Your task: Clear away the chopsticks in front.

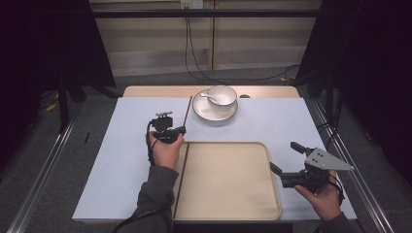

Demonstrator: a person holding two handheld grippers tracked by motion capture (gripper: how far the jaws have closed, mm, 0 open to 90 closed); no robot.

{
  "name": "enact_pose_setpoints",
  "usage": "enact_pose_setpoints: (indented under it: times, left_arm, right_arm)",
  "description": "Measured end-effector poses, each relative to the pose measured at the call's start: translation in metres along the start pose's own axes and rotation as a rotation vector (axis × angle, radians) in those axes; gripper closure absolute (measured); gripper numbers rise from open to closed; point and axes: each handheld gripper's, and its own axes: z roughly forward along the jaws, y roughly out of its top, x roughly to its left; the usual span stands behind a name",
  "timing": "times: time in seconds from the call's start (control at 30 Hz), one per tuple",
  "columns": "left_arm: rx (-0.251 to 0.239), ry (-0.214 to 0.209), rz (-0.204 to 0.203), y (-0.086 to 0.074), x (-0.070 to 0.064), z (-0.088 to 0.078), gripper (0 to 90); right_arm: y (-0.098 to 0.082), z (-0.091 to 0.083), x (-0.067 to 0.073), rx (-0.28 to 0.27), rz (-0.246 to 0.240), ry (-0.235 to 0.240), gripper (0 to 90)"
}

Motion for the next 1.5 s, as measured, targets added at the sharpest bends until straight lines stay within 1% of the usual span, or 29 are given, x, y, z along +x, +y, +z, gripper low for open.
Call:
enact_pose_setpoints:
  times: [0.03,0.1,0.13,0.17,0.2,0.3,0.33,0.43,0.47,0.5,0.53,0.57,0.6,0.63,0.67,0.77,0.83,0.9,0.97,1.0,1.07,1.13,1.17,1.23,1.27,1.33,1.43,1.47,1.5]
  left_arm:
    - [-0.008,0.004,0.002,-0.002,0.0,-0.003,85.1]
    - [-0.016,-0.002,-0.011,-0.006,0.002,-0.009,85.2]
    - [-0.018,0.01,-0.008,-0.008,0.003,-0.012,85.2]
    - [-0.026,0.004,-0.023,-0.011,0.004,-0.015,85.2]
    - [-0.024,0.002,-0.021,-0.013,0.005,-0.018,85.2]
    - [-0.035,0.004,-0.047,-0.022,0.009,-0.027,85.2]
    - [-0.039,0.014,-0.053,-0.025,0.009,-0.03,85.2]
    - [-0.045,0.008,-0.063,-0.035,0.012,-0.037,85.2]
    - [-0.046,0.008,-0.079,-0.038,0.012,-0.039,85.2]
    - [-0.049,0.003,-0.085,-0.04,0.012,-0.041,85.2]
    - [-0.047,0.004,-0.08,-0.043,0.014,-0.043,85.2]
    - [-0.043,-0.003,-0.087,-0.045,0.014,-0.045,85.1]
    - [-0.045,0.001,-0.097,-0.048,0.014,-0.046,85.1]
    - [-0.041,0.012,-0.093,-0.05,0.015,-0.048,85.1]
    - [-0.045,0.004,-0.103,-0.052,0.015,-0.049,85.1]
    - [-0.045,0.007,-0.112,-0.06,0.017,-0.053,85.1]
    - [-0.034,0.003,-0.127,-0.065,0.018,-0.056,85.1]
    - [-0.033,0.008,-0.122,-0.07,0.018,-0.058,85.1]
    - [-0.032,-0.001,-0.127,-0.075,0.019,-0.06,85.1]
    - [-0.025,0.005,-0.139,-0.077,0.019,-0.061,85.1]
    - [-0.028,0.001,-0.143,-0.08,0.02,-0.063,85.1]
    - [-0.029,0.015,-0.139,-0.083,0.021,-0.066,85.1]
    - [-0.039,0.013,-0.15,-0.084,0.02,-0.067,85.1]
    - [-0.037,0.011,-0.152,-0.088,0.021,-0.07,85.1]
    - [-0.032,0.018,-0.143,-0.09,0.021,-0.072,85.1]
    - [-0.032,0.017,-0.166,-0.094,0.02,-0.075,85.1]
    - [-0.027,0.017,-0.155,-0.1,0.021,-0.078,85.1]
    - [-0.03,0.011,-0.169,-0.102,0.02,-0.079,85.1]
    - [-0.028,0.016,-0.169,-0.103,0.02,-0.08,85.1]
  right_arm:
    - [0.0,0.0,0.0,0.0,0.0,0.001,2.4]
    - [0.0,0.0,0.0,0.003,-0.007,0.001,2.4]
    - [0.0,0.0,0.0,0.0,-0.006,0.003,2.4]
    - [0.0,0.0,0.0,0.0,-0.004,0.003,2.4]
    - [0.0,0.0,0.0,0.002,-0.005,0.002,2.4]
    - [0.0,0.0,0.001,-0.001,0.003,-0.005,2.4]
    - [0.0,0.0,0.001,-0.001,0.004,-0.002,2.4]
    - [0.0,0.0,0.002,-0.003,0.0,-0.005,2.4]
    - [0.0,0.0,0.002,-0.002,-0.01,-0.004,2.4]
    - [0.0,0.0,0.002,0.002,-0.005,-0.003,2.4]
    - [0.0,0.0,0.002,0.002,-0.006,-0.003,2.4]
    - [0.0,0.0,0.002,0.003,-0.007,-0.006,2.4]
    - [0.0,0.0,0.002,0.003,-0.007,-0.005,2.4]
    - [0.0,0.0,0.002,0.002,-0.008,-0.003,2.4]
    - [0.001,0.0,0.003,-0.002,-0.004,-0.006,2.4]
    - [0.0,0.0,0.002,0.004,-0.006,-0.005,2.4]
    - [0.0,0.0,0.002,0.004,-0.008,-0.006,2.4]
    - [0.0,0.0,0.002,0.003,-0.009,-0.006,2.4]
    - [0.0,0.0,0.003,0.002,-0.006,-0.005,2.4]
    - [0.0,0.0,0.003,-0.002,-0.003,-0.007,2.4]
    - [0.0,-0.001,0.003,-0.001,-0.002,-0.006,2.4]
    - [0.0,-0.002,0.003,0.0,0.0,-0.008,2.4]
    - [0.0,-0.001,0.003,-0.001,0.001,-0.008,2.4]
    - [0.0,-0.001,0.004,0.001,-0.002,-0.008,2.5]
    - [0.0,-0.001,0.003,0.007,-0.013,-0.004,2.5]
    - [0.0,-0.001,0.004,0.008,-0.012,-0.001,2.5]
    - [0.0,-0.001,0.003,0.004,-0.005,-0.003,2.5]
    - [0.0,-0.002,0.003,0.006,-0.003,-0.004,2.5]
    - [0.0,-0.002,0.003,0.006,-0.003,-0.006,2.5]
